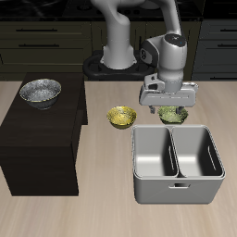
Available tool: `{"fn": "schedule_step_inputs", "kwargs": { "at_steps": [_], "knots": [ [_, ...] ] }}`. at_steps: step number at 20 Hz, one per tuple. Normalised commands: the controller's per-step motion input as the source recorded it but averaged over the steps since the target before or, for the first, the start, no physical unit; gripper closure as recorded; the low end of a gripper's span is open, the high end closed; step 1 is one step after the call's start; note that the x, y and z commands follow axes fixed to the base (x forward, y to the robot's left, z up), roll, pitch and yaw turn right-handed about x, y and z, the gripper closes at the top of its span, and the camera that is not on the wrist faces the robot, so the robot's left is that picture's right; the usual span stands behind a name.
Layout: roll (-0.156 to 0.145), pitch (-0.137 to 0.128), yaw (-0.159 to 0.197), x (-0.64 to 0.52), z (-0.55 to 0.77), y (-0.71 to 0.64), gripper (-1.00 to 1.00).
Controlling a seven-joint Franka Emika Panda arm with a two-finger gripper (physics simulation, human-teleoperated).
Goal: Stack the green bowl on the black bowl
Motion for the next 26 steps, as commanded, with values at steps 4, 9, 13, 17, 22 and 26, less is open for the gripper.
{"fn": "schedule_step_inputs", "kwargs": {
  "at_steps": [4, 9, 13, 17, 22, 26],
  "knots": [
    [-0.020, 0.028, 0.008, 0.03, -0.14, -0.12, -1.00],
    [-0.003, 0.062, -0.013, 0.05, -0.11, -0.11, -1.00],
    [0.019, 0.034, -0.014, 0.00, -0.08, -0.03, 1.00],
    [0.039, 0.015, 0.005, -0.02, -0.07, 0.07, 1.00],
    [0.010, 0.012, 0.001, 0.01, 0.01, 0.02, 1.00],
    [0.034, 0.002, -0.014, 0.02, 0.09, 0.04, 1.00]
  ]
}}
